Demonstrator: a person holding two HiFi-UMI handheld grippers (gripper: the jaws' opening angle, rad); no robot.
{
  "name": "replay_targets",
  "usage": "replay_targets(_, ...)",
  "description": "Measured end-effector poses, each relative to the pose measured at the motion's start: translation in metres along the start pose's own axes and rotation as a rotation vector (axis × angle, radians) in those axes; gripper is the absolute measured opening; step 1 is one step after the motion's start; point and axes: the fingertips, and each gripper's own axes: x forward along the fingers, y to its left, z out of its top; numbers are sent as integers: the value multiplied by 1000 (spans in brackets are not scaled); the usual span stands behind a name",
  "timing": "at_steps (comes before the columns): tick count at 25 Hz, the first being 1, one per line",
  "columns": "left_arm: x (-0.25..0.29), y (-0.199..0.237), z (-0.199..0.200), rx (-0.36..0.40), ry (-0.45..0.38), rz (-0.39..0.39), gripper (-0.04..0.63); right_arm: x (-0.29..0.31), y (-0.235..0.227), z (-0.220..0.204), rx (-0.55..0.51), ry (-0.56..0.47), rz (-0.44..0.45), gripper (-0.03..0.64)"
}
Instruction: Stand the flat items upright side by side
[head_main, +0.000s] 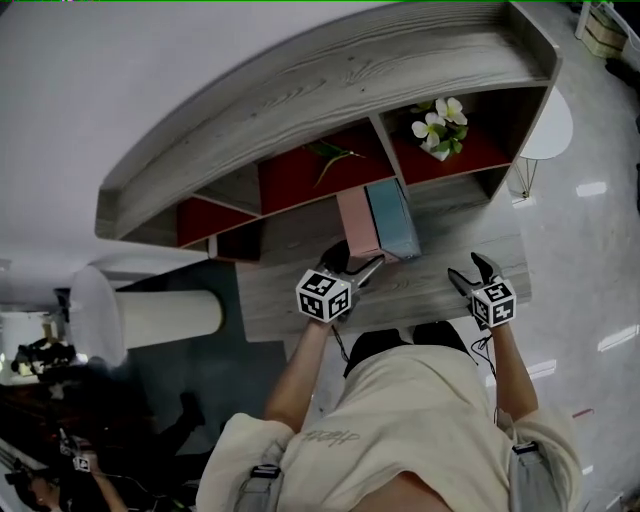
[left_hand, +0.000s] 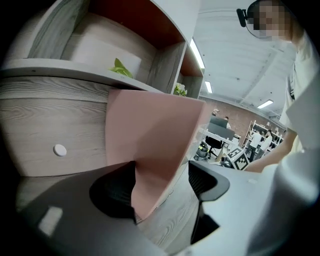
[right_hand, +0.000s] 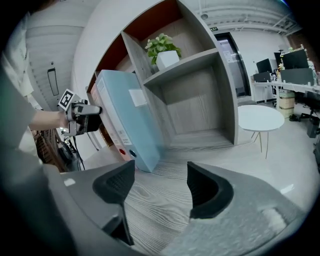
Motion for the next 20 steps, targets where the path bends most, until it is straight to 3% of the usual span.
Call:
replay_targets(2, -6, -2, -1, -17, -12, 4, 320, 1, 8, 7, -36, -1, 13, 325)
replay_targets(7, -25, -6, -9, -56, -42, -15, 313, 5, 15, 39, -67, -58, 21, 314)
replay_targets(11, -45, -10, -15, -89, -66, -44, 270, -13, 23, 73, -70, -161, -39, 233)
replay_targets(13, -57, -8, -12, -90, -95, -35, 218, -24, 29, 87, -54, -203, -51, 173)
replay_targets(17, -74, 1, -1, -14, -141, 20, 108, -42, 36, 109, -79, -252, -71, 122)
replay_targets(20, -85, 9, 11, 22, -171, 38, 14, -51, 39, 124, -103, -292, -120, 44)
